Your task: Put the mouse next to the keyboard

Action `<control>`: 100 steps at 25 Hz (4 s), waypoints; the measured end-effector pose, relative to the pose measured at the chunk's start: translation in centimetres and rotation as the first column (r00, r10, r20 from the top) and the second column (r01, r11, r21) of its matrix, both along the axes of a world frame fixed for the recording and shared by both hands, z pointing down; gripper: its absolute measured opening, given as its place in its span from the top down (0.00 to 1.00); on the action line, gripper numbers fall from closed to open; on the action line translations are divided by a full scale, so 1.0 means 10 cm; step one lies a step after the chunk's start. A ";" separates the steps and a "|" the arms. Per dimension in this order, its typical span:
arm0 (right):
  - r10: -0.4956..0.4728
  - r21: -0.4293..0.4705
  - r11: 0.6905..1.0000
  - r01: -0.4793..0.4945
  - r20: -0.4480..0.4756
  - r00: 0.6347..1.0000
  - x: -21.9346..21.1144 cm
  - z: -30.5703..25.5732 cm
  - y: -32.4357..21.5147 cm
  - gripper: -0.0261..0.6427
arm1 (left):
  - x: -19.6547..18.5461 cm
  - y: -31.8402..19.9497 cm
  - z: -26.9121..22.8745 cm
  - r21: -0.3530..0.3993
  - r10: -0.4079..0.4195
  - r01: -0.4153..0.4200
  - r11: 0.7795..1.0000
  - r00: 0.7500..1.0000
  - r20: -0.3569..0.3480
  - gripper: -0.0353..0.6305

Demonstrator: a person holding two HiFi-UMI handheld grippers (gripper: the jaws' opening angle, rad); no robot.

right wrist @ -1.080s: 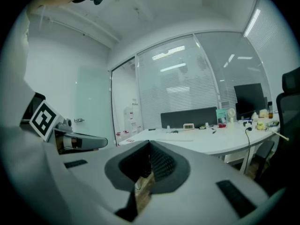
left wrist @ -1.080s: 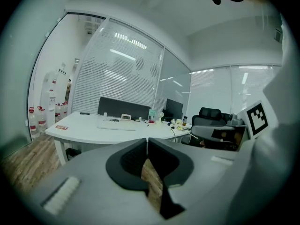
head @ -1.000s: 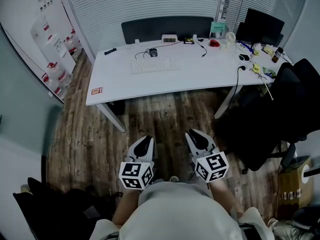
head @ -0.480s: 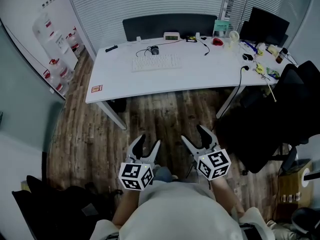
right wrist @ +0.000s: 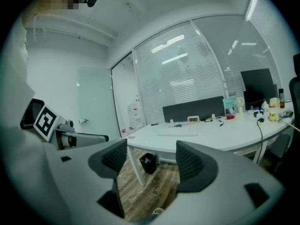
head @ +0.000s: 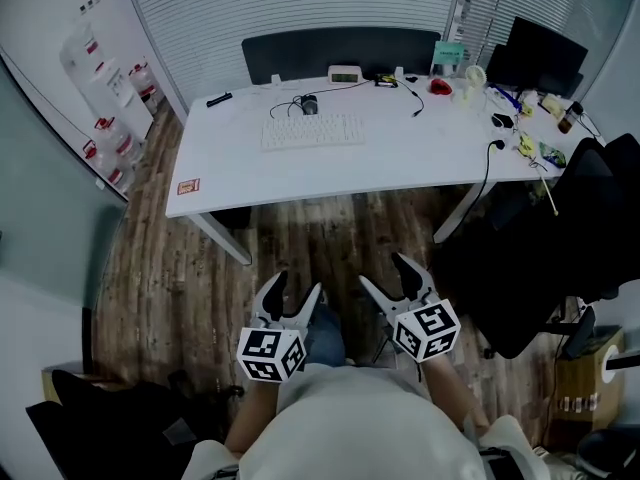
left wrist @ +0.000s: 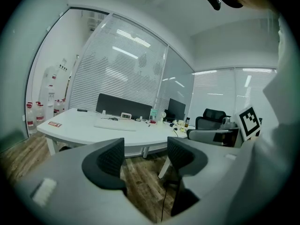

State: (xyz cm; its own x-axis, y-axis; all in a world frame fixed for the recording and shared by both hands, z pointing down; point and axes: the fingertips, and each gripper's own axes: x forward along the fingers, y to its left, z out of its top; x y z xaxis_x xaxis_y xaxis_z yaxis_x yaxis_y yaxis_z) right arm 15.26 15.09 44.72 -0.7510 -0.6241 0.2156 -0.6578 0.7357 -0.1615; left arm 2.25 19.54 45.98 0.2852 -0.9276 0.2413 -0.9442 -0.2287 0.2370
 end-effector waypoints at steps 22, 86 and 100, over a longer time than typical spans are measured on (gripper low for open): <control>0.038 -0.001 0.999 -0.038 -0.007 0.999 -0.94 -0.13 -2.07 0.50 | -0.88 -2.12 -0.05 -0.011 0.049 -0.049 0.999 0.999 0.004 0.54; -0.083 -0.344 0.936 -0.071 -0.413 0.907 -2.80 1.79 -6.27 0.50 | -2.15 -4.39 0.64 -0.177 -0.144 0.136 0.975 0.989 -0.030 0.54; -0.123 -0.407 0.909 -0.087 -0.464 0.877 -3.00 2.04 -6.36 0.47 | -2.19 -4.45 0.71 -0.194 -0.161 0.152 0.969 0.986 -0.033 0.54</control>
